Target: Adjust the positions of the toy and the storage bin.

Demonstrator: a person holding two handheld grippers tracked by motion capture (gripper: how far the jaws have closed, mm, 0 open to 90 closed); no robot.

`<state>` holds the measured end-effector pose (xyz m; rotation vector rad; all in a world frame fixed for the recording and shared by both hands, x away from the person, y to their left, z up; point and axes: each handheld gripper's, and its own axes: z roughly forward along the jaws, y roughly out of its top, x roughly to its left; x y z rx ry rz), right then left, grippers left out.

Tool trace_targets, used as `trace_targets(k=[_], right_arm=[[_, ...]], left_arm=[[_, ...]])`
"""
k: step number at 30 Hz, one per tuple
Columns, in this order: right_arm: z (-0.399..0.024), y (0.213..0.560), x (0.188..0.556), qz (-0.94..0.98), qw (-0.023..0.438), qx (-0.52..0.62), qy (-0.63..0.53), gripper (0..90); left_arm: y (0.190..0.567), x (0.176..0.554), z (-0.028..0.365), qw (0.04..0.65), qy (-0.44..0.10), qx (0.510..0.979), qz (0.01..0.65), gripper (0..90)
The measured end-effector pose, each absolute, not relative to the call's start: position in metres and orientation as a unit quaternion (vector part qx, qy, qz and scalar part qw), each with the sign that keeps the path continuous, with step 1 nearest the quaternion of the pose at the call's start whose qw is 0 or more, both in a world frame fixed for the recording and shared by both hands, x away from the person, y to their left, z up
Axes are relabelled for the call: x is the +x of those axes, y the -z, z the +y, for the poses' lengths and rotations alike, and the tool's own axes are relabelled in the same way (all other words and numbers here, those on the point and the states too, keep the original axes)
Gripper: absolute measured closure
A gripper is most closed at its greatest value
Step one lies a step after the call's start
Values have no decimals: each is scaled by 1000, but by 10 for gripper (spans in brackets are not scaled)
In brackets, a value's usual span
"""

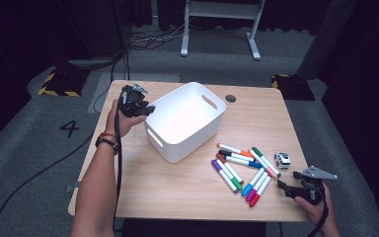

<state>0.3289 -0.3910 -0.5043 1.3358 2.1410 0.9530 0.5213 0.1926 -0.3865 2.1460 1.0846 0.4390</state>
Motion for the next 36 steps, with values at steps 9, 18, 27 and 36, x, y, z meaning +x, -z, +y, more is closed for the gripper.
trace_targets(k=[9,18,27,36], right_arm=[[-391,504,329,774,218,483,-346,206],[-391,504,329,775,219,481,-346,206],[-391,504,329,775,220,481,-346,206],[-391,504,329,775,219,482,-346,206]], left_arm=[[389,489,195,332,-165,844,388,754],[390,441,189,328,-168,840,397,640],[391,398,165,340,-182,830,403,331],[387,365,142,348,-194,820,411,234]])
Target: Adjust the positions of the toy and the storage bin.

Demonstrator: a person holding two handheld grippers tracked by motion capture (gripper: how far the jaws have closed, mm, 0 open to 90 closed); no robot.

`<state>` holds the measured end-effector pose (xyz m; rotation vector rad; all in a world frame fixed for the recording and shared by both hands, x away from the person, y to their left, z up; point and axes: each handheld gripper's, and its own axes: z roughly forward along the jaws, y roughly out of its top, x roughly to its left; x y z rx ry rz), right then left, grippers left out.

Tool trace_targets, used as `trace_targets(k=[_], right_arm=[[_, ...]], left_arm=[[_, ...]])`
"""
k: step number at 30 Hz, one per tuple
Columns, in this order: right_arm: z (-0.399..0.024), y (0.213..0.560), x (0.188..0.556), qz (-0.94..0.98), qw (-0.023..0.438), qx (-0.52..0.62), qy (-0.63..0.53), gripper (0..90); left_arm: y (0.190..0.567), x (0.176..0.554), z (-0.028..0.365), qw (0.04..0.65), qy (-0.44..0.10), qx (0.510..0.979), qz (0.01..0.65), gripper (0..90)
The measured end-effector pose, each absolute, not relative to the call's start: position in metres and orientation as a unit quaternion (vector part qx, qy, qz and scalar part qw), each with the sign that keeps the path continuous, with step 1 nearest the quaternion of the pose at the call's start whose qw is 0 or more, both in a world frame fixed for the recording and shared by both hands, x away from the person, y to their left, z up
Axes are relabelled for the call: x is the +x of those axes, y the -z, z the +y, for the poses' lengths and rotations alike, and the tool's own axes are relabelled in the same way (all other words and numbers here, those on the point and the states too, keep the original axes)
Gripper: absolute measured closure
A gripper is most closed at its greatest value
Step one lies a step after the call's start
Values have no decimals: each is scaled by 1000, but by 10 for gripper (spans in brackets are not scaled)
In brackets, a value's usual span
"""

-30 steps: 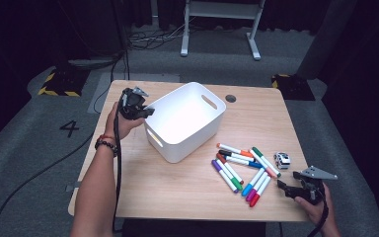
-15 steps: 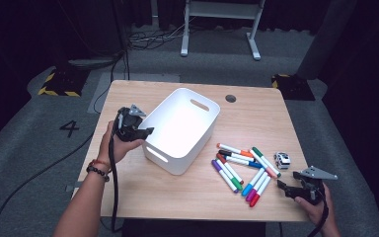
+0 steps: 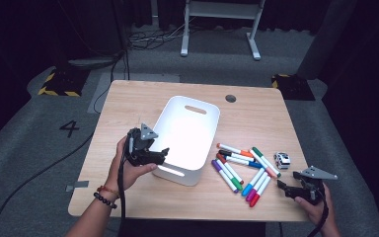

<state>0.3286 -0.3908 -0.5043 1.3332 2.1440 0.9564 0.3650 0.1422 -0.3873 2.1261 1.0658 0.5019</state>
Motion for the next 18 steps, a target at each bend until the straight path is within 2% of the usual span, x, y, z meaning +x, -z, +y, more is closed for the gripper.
trace_targets(k=[6,12,14,18], right_arm=[[-391,504,329,775,220,482,-345,205],[-391,504,329,775,220,482,-345,205],[-391,504,329,775,220,482,-345,205],[-391,504,329,775,220,482,-345,205]], left_arm=[[377,362,148,371,-199,812,404,225],[364,365,172,418,-203,791,397,223],[359,362,183,436,-215,781,391,269],[360,363,195,443,-225,776,388,294]])
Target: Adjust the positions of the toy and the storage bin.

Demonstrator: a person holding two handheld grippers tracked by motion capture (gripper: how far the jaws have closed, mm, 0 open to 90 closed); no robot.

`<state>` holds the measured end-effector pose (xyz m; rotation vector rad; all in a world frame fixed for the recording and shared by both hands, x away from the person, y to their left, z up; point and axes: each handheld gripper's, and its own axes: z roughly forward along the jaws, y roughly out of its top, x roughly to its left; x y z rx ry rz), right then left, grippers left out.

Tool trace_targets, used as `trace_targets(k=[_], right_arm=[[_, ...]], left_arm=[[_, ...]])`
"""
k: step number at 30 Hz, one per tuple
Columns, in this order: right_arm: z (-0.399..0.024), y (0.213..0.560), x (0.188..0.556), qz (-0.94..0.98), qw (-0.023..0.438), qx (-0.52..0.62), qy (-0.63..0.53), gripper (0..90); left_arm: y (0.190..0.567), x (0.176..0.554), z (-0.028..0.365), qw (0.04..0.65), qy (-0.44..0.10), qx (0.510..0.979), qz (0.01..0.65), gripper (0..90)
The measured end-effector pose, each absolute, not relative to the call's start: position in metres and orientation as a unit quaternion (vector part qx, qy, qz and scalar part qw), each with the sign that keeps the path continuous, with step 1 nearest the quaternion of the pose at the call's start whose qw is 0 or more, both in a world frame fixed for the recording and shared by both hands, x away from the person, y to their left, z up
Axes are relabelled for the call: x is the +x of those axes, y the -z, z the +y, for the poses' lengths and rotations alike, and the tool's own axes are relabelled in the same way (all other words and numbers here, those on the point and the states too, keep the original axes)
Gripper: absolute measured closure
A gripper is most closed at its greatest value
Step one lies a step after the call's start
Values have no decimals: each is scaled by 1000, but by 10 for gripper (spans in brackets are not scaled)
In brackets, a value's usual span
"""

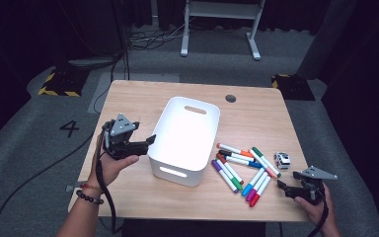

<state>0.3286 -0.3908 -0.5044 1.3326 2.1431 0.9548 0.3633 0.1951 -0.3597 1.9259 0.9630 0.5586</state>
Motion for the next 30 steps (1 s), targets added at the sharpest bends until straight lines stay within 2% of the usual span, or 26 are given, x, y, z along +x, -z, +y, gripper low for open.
trace_targets(k=[4,8,10,12,13,17,22,30], right_arm=[[-391,504,329,775,220,482,-345,205],[-391,504,329,775,220,482,-345,204],[-391,504,329,775,220,482,-345,204],[-391,504,329,775,220,482,-345,204],[-391,504,329,775,220,482,-345,204],[-391,504,329,775,220,482,-345,204],[-391,504,329,775,220,482,-345,204],[-391,504,329,775,220,482,-345,204]], left_arm=[[367,369,201,436,-224,781,388,327],[382,371,207,449,-190,787,378,538],[387,371,208,447,-182,793,372,594],[389,369,208,450,-175,791,375,610],[392,368,208,453,-165,795,367,658],[396,363,205,454,-152,802,357,668],[403,360,189,429,-150,822,343,633],[410,364,176,425,-139,830,333,609]])
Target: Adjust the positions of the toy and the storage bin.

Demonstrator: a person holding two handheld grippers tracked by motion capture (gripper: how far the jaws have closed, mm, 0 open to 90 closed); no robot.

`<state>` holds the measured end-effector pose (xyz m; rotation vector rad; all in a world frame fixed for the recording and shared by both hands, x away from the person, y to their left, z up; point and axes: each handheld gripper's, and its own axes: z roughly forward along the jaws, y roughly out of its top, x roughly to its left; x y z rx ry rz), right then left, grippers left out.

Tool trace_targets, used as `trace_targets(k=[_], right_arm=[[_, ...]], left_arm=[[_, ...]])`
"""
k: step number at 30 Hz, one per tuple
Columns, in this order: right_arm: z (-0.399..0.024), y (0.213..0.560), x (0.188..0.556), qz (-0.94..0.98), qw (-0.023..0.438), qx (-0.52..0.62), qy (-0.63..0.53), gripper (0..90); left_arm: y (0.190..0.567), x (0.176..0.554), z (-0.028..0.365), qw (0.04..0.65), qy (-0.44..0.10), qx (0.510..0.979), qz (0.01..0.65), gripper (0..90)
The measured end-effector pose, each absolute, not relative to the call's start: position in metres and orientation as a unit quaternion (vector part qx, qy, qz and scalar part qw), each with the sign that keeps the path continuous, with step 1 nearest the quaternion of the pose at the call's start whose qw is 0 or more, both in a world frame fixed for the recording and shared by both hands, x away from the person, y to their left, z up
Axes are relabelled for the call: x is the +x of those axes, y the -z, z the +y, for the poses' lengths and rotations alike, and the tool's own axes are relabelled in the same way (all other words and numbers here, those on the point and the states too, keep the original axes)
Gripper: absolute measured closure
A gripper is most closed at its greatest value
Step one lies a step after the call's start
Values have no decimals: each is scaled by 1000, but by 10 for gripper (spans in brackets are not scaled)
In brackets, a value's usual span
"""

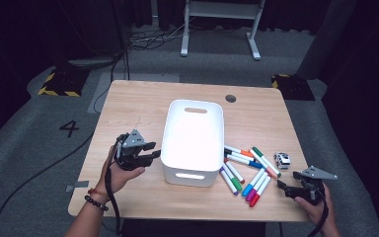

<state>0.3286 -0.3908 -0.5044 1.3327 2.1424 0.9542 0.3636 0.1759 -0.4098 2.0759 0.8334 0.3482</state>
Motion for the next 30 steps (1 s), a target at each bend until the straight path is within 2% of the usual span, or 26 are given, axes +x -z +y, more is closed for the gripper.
trace_targets(k=[11,16,22,28,30], right_arm=[[-391,504,329,775,220,482,-345,204],[-391,504,329,775,220,482,-345,204],[-391,504,329,775,220,482,-345,204],[-391,504,329,775,220,482,-345,204],[-391,504,329,775,220,482,-345,204]], left_arm=[[416,364,162,422,-122,836,327,583],[418,363,163,421,-122,840,321,537],[422,358,166,423,-124,838,322,534],[427,353,180,425,-140,836,317,452],[430,349,185,420,-151,836,320,377]])
